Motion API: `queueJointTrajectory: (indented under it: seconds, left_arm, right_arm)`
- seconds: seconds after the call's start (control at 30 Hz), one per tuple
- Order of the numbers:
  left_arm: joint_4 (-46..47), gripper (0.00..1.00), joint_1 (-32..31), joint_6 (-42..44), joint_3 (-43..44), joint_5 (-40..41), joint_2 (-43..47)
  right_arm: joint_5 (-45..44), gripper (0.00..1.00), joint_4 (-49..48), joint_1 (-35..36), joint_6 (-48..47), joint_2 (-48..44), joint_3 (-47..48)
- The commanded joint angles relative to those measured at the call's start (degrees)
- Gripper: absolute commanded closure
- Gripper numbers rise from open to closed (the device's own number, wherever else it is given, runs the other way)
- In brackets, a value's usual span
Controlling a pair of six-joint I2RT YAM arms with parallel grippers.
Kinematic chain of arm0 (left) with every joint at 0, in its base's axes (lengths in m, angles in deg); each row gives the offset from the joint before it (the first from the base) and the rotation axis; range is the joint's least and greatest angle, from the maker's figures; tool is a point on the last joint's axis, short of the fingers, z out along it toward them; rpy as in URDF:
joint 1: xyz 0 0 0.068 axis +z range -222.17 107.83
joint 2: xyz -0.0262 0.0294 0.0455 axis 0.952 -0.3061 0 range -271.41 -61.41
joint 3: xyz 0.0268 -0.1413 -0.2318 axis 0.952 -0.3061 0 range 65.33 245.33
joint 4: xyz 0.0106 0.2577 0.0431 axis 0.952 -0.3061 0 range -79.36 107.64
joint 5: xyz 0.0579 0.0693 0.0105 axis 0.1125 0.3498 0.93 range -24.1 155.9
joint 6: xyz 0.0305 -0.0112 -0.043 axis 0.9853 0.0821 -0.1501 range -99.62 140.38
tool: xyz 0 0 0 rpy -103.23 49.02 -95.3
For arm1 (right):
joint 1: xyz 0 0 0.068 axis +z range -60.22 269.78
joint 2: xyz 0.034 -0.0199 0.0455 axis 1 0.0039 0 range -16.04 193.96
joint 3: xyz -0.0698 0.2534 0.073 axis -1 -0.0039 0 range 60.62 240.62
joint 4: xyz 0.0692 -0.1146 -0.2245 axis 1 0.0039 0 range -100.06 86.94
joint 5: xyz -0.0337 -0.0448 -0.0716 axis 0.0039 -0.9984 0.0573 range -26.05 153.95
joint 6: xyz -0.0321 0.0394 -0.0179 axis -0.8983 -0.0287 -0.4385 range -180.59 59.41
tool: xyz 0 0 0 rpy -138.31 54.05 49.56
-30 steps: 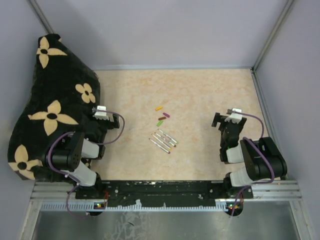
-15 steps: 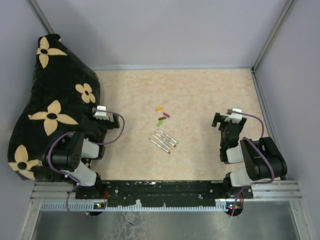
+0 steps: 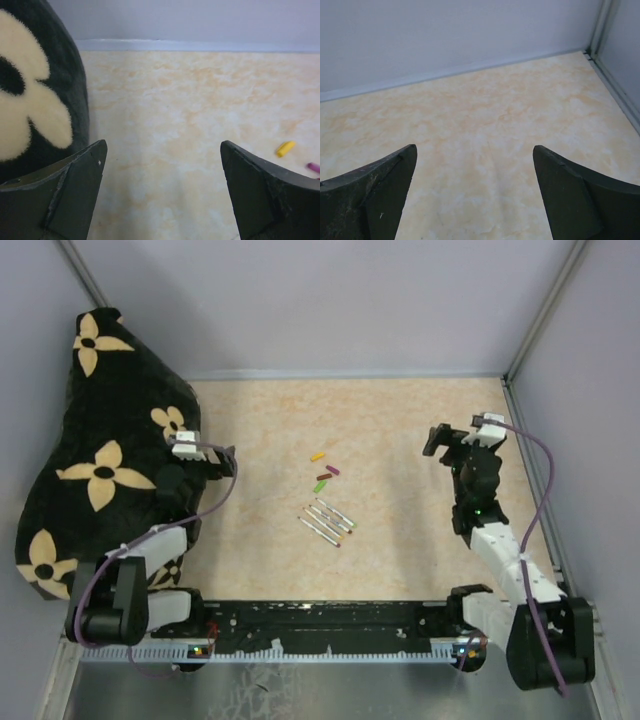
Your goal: Insert the pens into the pen caps
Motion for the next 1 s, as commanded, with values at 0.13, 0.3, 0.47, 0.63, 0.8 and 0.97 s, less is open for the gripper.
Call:
queueJointTrajectory:
  seconds: [0.13, 0.3, 0.47, 0.63, 0.8, 0.97]
  left_arm:
    - [-13.8, 0.00, 0.7, -26.2, 3.6, -9.6, 8.7]
    - [-8.8, 0.00, 0.7, -28.2, 2.0, -19.8, 11.1]
    - [-13.5, 0.00, -0.5, -27.5, 2.7, -21.8, 13.7]
    - [-26.2, 0.00, -8.2, -20.8, 7.1, -13.6, 16.2]
    - [-30.9, 0.00, -16.1, -17.8, 9.1, -6.2, 15.3]
    - [-30.7, 0.00, -20.1, -17.5, 8.7, -3.8, 14.1]
  right_arm:
    - [26.3, 0.01, 17.8, -0.4, 7.0, -9.5, 3.4]
    - [26.6, 0.01, 22.6, -0.2, 9.6, -13.4, 3.8]
    - [23.2, 0.01, 26.7, -0.1, 10.5, -17.9, 4.8]
    - [18.7, 0.01, 33.9, 5.3, 7.8, -13.9, 10.2]
    - [6.8, 0.01, 38.6, 16.4, 3.3, -5.6, 15.2]
    - [3.1, 0.01, 37.7, 20.8, 1.5, -1.6, 14.7]
